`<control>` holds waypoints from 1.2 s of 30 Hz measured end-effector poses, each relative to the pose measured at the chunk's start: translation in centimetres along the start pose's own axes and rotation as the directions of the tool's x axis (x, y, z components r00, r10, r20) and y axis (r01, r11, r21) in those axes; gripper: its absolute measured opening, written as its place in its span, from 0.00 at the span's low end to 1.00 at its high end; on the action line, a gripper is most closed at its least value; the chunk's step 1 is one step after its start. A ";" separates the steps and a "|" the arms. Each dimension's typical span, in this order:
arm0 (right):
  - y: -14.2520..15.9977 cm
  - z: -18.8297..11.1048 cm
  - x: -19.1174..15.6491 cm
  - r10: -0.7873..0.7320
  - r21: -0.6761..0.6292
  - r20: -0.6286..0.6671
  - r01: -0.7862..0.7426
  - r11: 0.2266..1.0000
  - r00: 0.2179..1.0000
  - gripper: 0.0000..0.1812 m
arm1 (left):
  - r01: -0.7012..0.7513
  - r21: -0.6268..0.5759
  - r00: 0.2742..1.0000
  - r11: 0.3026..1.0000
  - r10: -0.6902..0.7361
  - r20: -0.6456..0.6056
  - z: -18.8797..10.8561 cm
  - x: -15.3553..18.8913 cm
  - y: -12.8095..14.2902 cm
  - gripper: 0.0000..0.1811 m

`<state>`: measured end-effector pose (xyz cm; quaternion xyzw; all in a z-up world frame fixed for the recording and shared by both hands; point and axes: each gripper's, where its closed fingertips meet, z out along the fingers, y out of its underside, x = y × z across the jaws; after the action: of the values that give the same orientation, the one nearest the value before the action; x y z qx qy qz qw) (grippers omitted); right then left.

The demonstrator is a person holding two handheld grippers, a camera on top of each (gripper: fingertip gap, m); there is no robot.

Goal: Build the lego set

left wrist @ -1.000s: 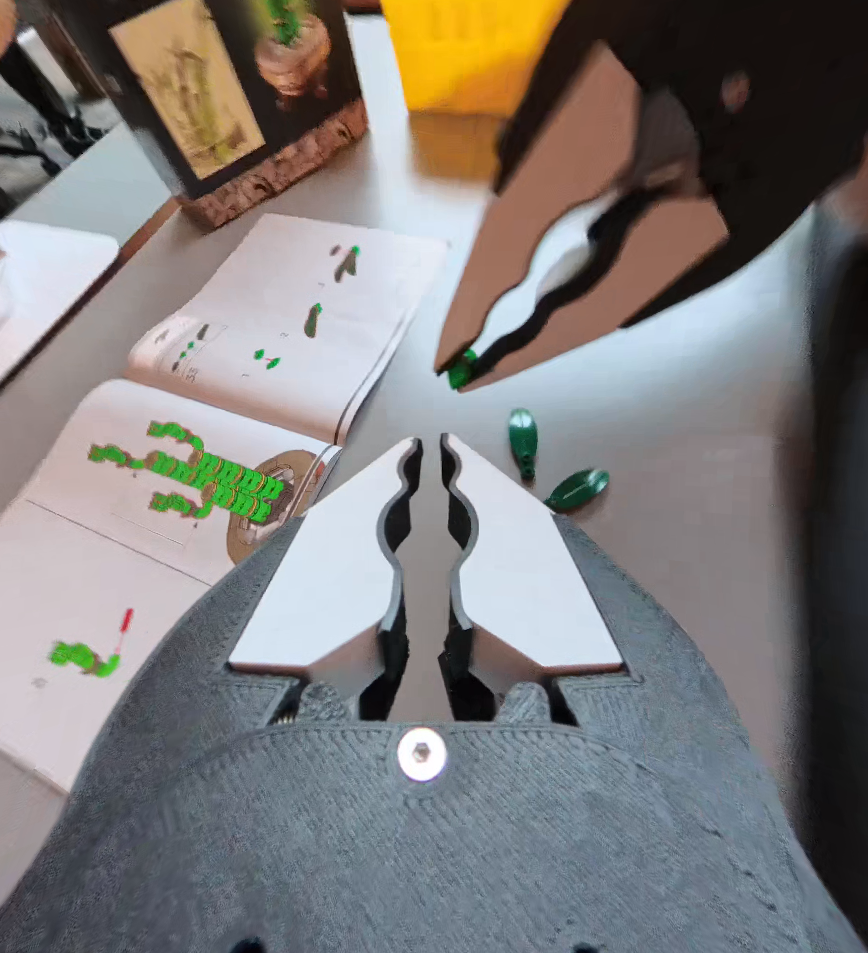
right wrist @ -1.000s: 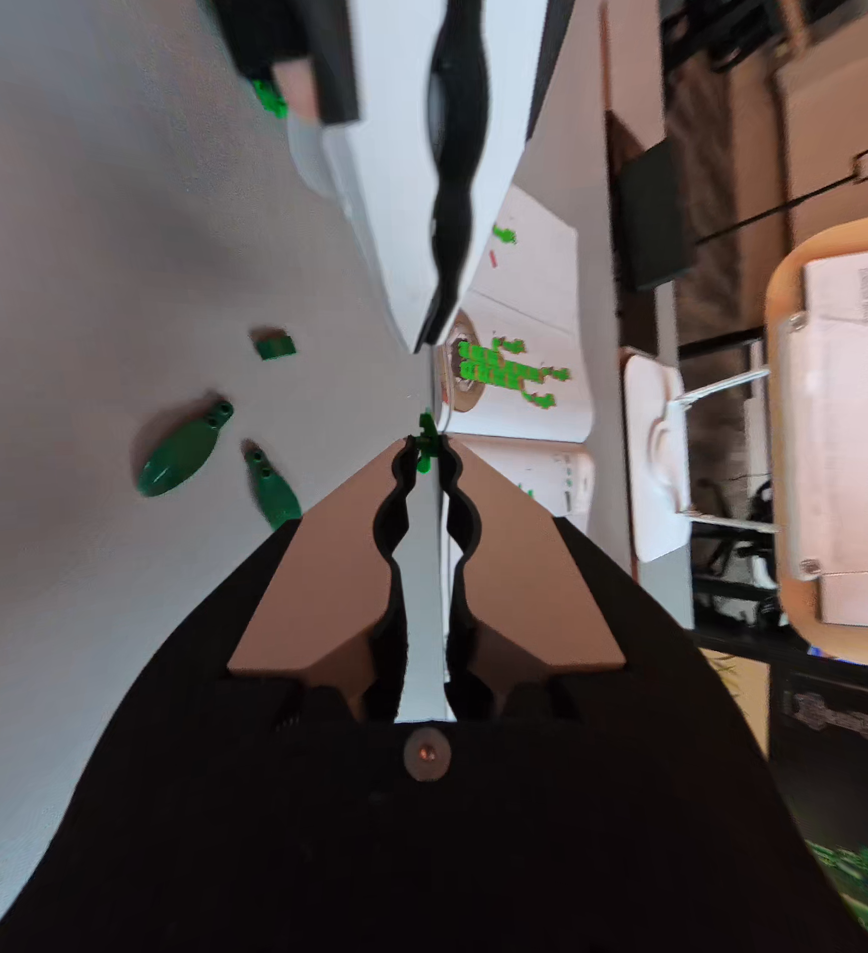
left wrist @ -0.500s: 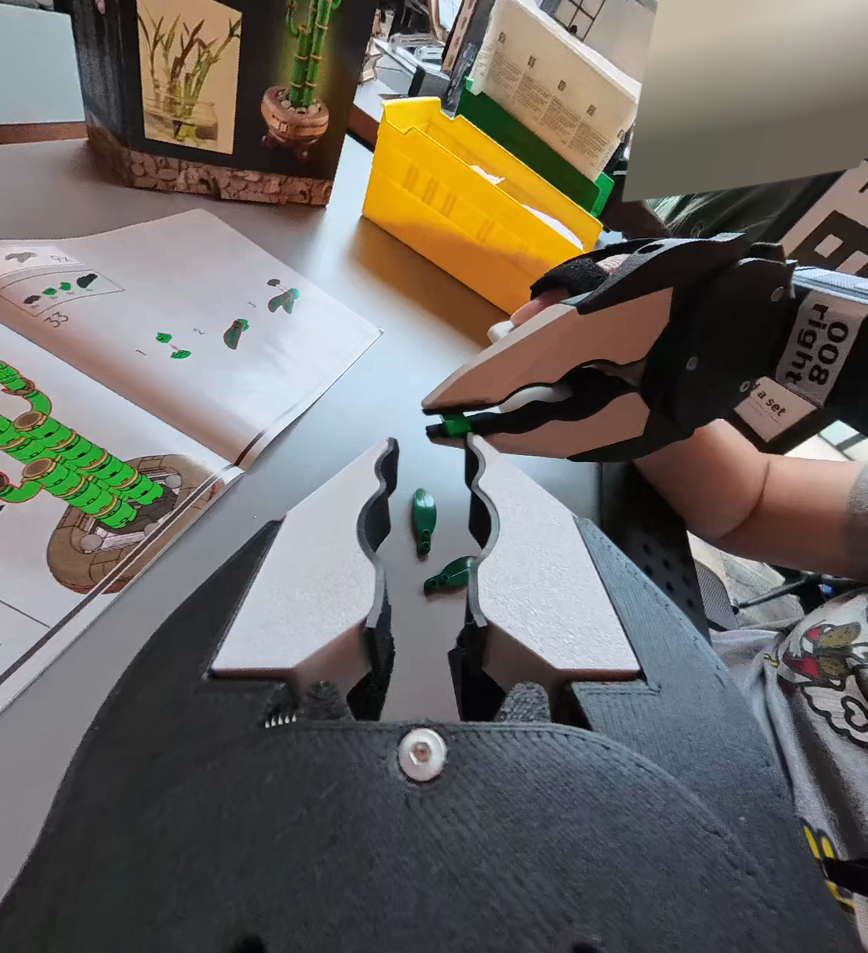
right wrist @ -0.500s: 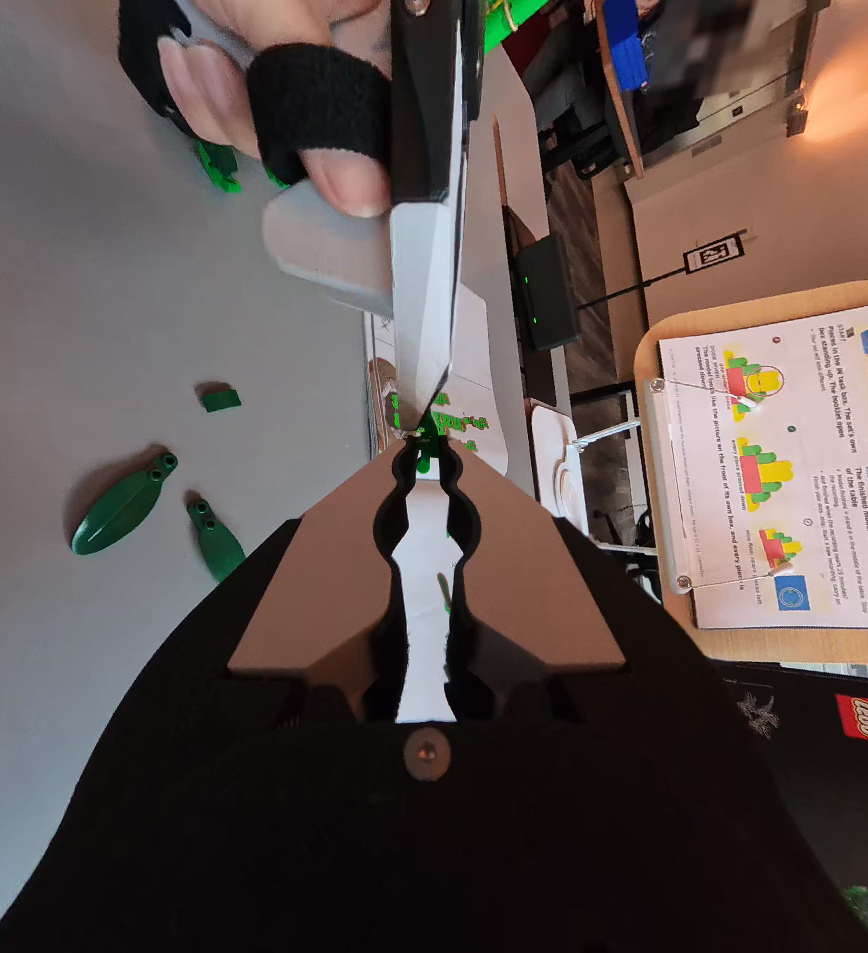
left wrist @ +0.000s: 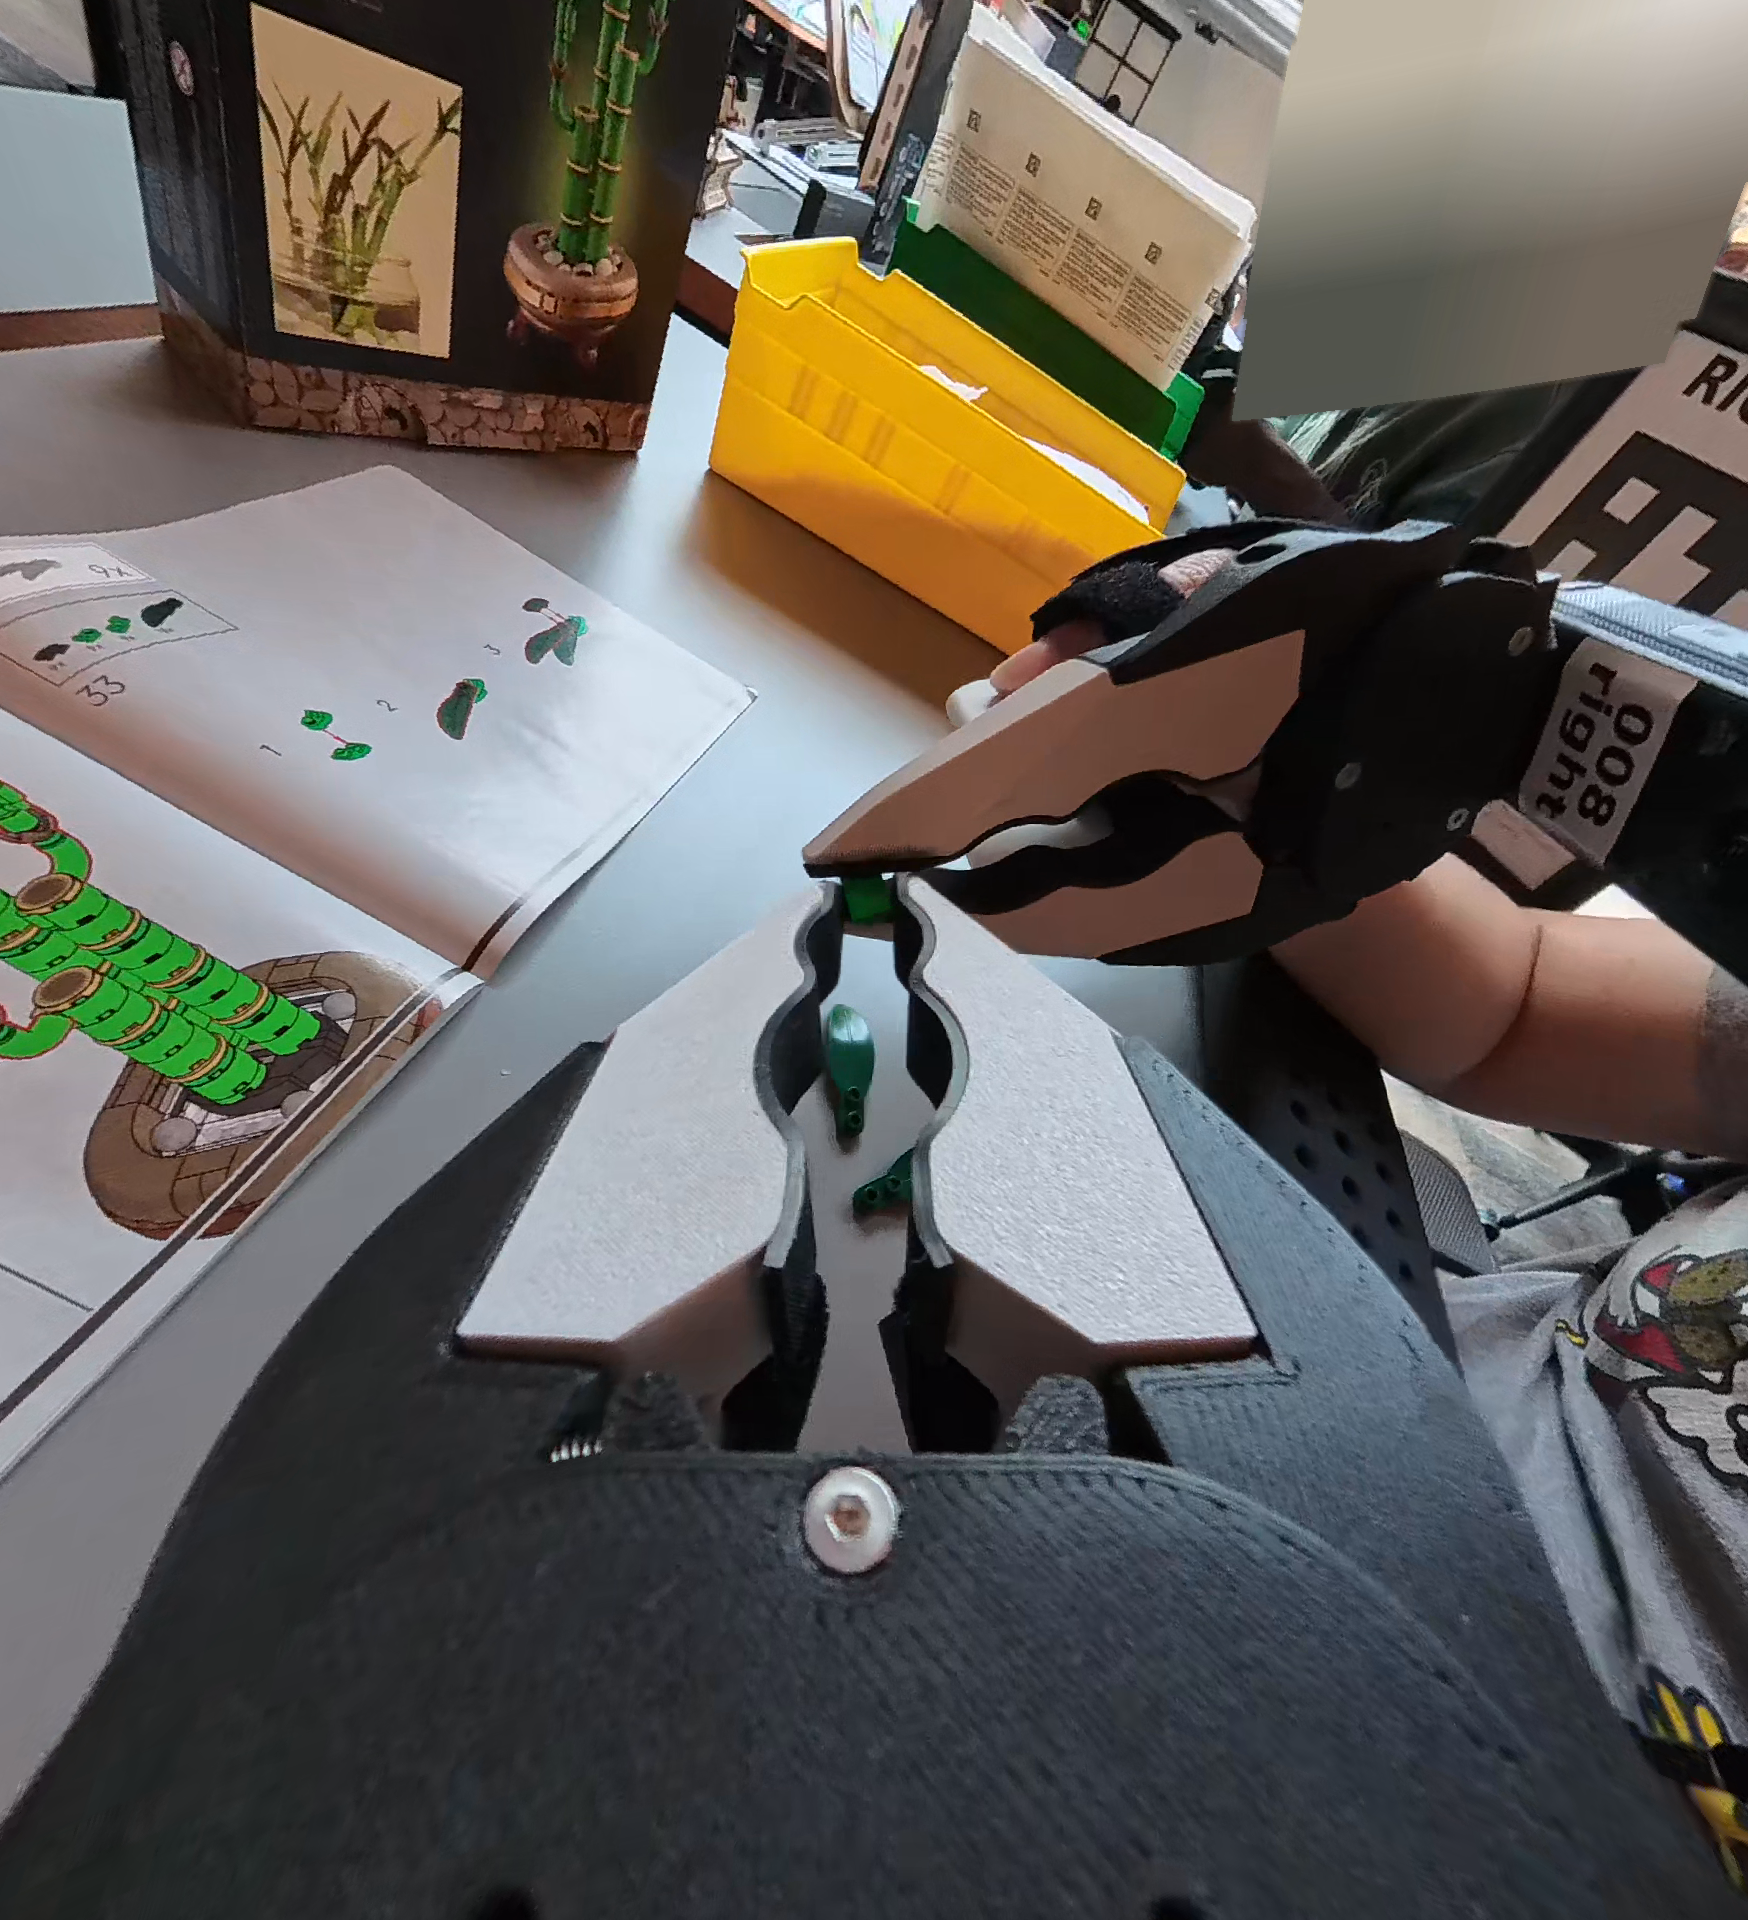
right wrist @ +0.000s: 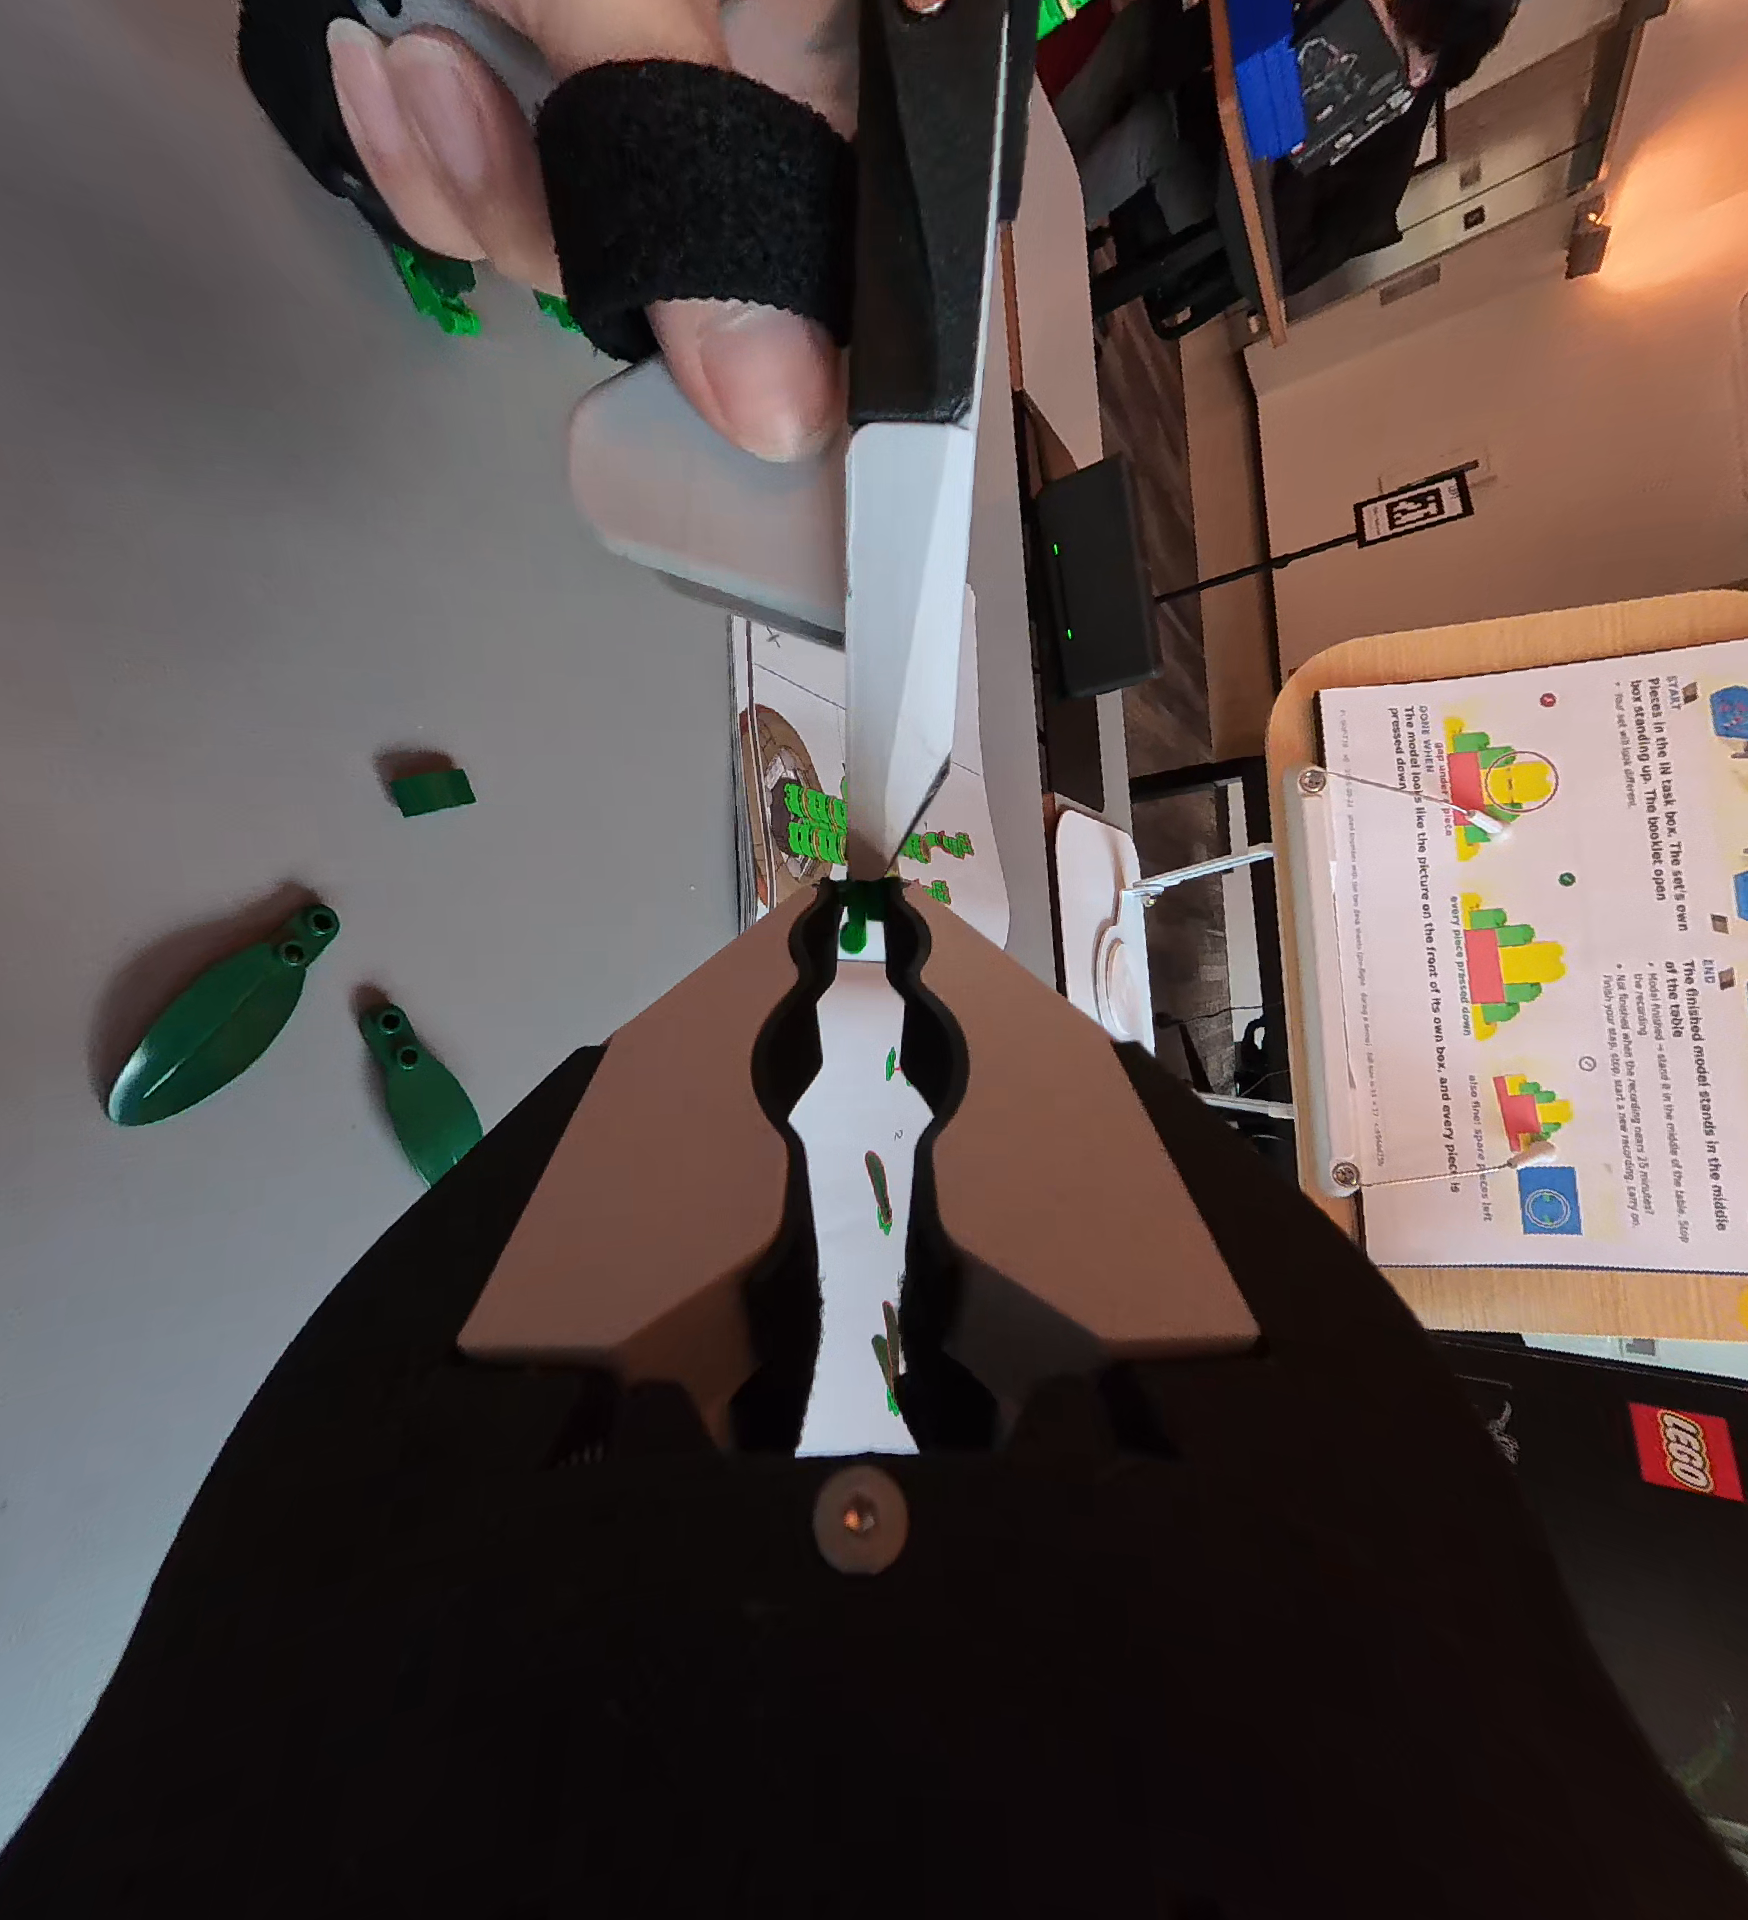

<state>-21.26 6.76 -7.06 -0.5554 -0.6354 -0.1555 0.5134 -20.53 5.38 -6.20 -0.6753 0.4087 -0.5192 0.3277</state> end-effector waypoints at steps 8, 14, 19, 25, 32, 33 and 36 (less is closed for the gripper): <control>-1.2 -2.2 2.1 0.351 0.205 0.138 -0.373 0.905 0.926 0.13 | -0.056 0.179 0.990 0.982 0.078 -0.120 -2.4 2.0 -3.2 0.03; -4.3 -5.4 4.6 0.611 0.331 0.577 -0.839 0.431 0.542 0.17 | -0.297 0.278 0.941 0.913 0.329 -0.077 -3.4 4.8 -4.6 0.03; -5.4 -6.1 3.7 0.558 0.307 0.663 -0.861 0.406 0.499 0.05 | -0.325 0.271 0.925 0.906 0.364 -0.108 -3.1 6.1 -4.3 0.03; -5.5 -6.3 3.3 0.535 0.289 0.695 -0.868 0.403 0.480 0.03 | -0.294 0.265 0.925 0.918 0.343 -0.163 -3.1 6.5 -4.1 0.03; -5.8 -6.7 3.0 0.488 0.217 0.799 -0.925 0.311 0.351 0.03 | -0.228 0.255 0.928 0.940 0.289 -0.234 -3.1 7.0 -3.9 0.03; -5.8 -6.8 3.0 0.481 0.210 0.810 -0.931 0.297 0.336 0.03 | -0.215 0.257 0.928 0.942 0.279 -0.246 -3.2 7.0 -4.0 0.03; -6.0 -7.0 2.9 0.459 0.200 0.831 -0.939 0.279 0.314 0.03 | -0.190 0.254 0.926 0.948 0.259 -0.276 -3.2 7.2 -3.9 0.03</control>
<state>-22.67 0.96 0.53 -0.5768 -0.4219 0.5479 0.4349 -21.91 0.62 1.12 -0.4943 0.4687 -0.6186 0.3916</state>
